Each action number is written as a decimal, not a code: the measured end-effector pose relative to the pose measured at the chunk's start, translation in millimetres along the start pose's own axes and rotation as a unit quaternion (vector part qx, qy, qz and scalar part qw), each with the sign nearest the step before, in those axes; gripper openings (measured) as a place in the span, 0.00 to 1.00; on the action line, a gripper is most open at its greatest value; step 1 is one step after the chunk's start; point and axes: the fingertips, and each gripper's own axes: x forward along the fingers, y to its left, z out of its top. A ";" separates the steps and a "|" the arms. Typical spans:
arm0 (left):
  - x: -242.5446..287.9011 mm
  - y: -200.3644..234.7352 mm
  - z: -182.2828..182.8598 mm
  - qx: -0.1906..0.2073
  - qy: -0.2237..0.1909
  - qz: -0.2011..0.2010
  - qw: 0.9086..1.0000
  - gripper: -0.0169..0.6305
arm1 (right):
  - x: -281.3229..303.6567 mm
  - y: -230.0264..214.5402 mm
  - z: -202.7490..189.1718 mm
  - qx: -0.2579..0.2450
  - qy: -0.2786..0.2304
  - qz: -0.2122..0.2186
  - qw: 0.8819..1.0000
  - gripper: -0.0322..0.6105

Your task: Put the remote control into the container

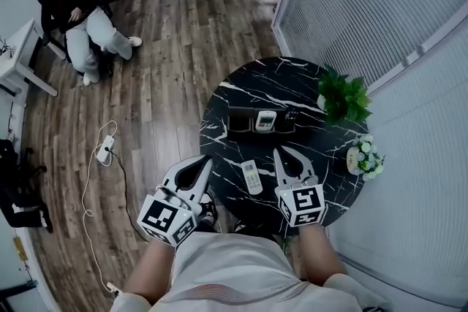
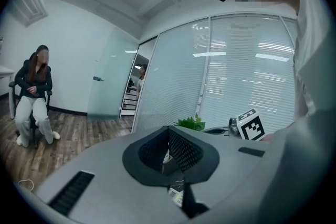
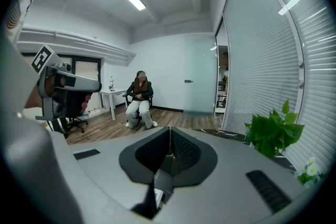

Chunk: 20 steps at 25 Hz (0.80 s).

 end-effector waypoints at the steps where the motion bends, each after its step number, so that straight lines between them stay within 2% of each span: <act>1: -2.5 5.8 -1.9 -0.003 0.001 0.004 1.000 0.04 | 7.0 4.7 -5.9 0.002 0.013 0.005 1.000 0.08; 5: -13.0 28.1 -12.6 -0.019 0.009 0.020 1.000 0.04 | 35.4 26.6 -46.2 0.012 0.102 0.038 0.994 0.09; 7: -16.0 39.9 -18.9 -0.027 0.011 0.027 0.999 0.04 | 50.5 36.8 -72.8 0.016 0.158 0.055 0.986 0.19; 9: -18.2 50.3 -25.8 -0.034 0.015 0.033 0.999 0.04 | 62.5 44.3 -100.4 0.020 0.211 0.063 0.975 0.30; 13: -22.7 66.3 -35.0 -0.048 0.021 0.041 0.998 0.04 | 76.0 48.4 -151.5 0.014 0.309 0.047 0.950 0.42; 16: -24.0 75.7 -37.3 -0.052 0.023 0.044 0.997 0.04 | 83.0 49.3 -182.9 0.019 0.365 0.035 0.930 0.45; 20: -23.5 87.9 -40.6 -0.060 0.029 0.043 0.997 0.04 | 91.3 51.1 -211.4 0.027 0.412 0.020 0.911 0.46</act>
